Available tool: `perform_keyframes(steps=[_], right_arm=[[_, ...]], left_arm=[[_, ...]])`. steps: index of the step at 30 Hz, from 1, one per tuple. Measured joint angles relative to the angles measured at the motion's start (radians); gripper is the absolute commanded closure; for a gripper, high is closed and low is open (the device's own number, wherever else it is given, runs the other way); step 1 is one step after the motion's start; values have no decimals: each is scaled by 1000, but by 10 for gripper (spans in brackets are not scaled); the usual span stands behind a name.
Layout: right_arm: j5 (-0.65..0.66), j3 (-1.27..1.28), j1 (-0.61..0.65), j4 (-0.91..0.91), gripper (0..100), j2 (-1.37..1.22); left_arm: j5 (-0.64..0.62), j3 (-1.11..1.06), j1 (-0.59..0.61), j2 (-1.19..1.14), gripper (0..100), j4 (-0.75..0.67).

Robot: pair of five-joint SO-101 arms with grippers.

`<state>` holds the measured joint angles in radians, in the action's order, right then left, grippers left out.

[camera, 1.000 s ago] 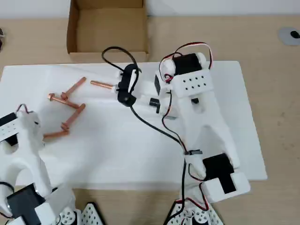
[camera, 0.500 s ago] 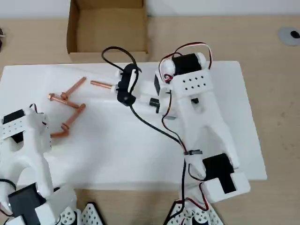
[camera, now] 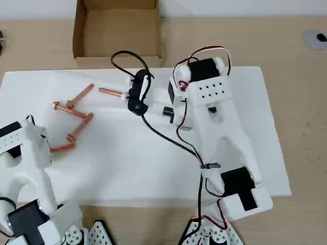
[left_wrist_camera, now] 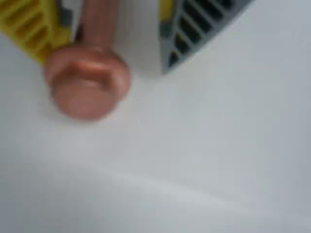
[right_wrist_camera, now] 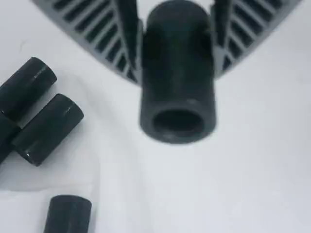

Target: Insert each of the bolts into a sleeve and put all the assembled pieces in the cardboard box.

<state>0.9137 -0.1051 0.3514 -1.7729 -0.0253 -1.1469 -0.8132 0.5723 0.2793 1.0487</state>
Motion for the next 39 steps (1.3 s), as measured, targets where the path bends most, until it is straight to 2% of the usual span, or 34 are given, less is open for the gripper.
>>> perform_keyframes(steps=[17, 22, 39], right_arm=[[0, 0, 0, 0, 987, 0], [0, 0, 0, 0, 987, 0], [0, 0, 0, 0, 987, 0]], left_arm=[[3, 0, 0, 0, 874, 0], [3, 0, 0, 0, 993, 0], [2, 0, 0, 0, 988, 2]])
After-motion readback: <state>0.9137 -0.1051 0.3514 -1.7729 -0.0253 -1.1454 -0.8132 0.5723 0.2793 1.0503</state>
